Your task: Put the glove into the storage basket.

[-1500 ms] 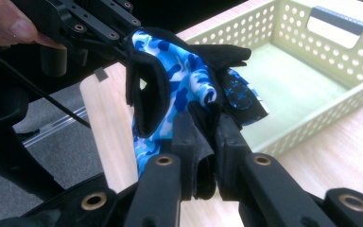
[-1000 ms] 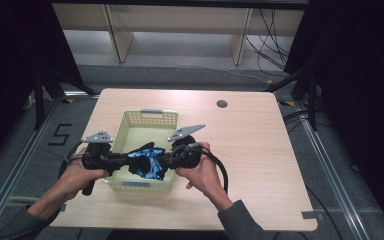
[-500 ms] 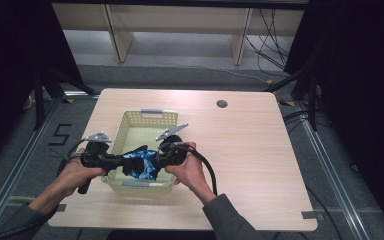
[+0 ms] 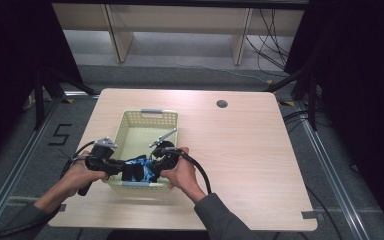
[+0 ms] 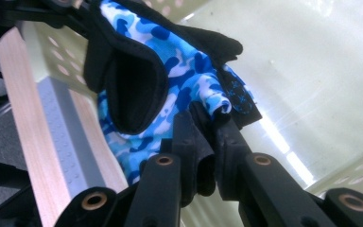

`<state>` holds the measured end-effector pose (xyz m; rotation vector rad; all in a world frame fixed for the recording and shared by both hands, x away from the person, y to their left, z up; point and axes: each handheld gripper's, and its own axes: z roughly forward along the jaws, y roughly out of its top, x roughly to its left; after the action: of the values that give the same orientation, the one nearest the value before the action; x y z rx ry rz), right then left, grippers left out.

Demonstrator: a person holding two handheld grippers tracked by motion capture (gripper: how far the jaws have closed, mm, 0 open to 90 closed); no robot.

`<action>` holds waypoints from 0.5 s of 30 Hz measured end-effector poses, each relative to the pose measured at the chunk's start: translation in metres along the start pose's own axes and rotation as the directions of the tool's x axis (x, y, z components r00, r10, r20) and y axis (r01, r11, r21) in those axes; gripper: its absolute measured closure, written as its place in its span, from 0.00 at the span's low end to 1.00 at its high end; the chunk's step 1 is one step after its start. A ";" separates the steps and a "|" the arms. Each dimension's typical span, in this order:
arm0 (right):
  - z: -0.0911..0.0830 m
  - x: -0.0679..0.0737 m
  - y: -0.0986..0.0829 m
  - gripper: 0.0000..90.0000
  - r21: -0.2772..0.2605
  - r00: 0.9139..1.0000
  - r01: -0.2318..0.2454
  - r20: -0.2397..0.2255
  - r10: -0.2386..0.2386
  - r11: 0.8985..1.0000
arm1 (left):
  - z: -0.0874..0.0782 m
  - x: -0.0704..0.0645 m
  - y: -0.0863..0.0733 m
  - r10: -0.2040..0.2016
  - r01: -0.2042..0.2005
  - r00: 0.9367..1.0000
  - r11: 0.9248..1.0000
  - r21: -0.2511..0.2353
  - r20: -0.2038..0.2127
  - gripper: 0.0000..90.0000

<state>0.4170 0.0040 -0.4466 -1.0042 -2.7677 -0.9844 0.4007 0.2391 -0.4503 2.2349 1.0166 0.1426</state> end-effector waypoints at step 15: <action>0.003 -0.003 -0.002 0.91 0.046 1.000 -0.016 0.027 0.015 0.999 | -0.027 -0.002 0.006 0.039 -0.035 0.994 0.998 0.045 -0.105 0.54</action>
<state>0.4190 0.0025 -0.4507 -1.0381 -2.7856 -0.9079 0.3938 0.2492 -0.4255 2.3071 1.0432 0.2596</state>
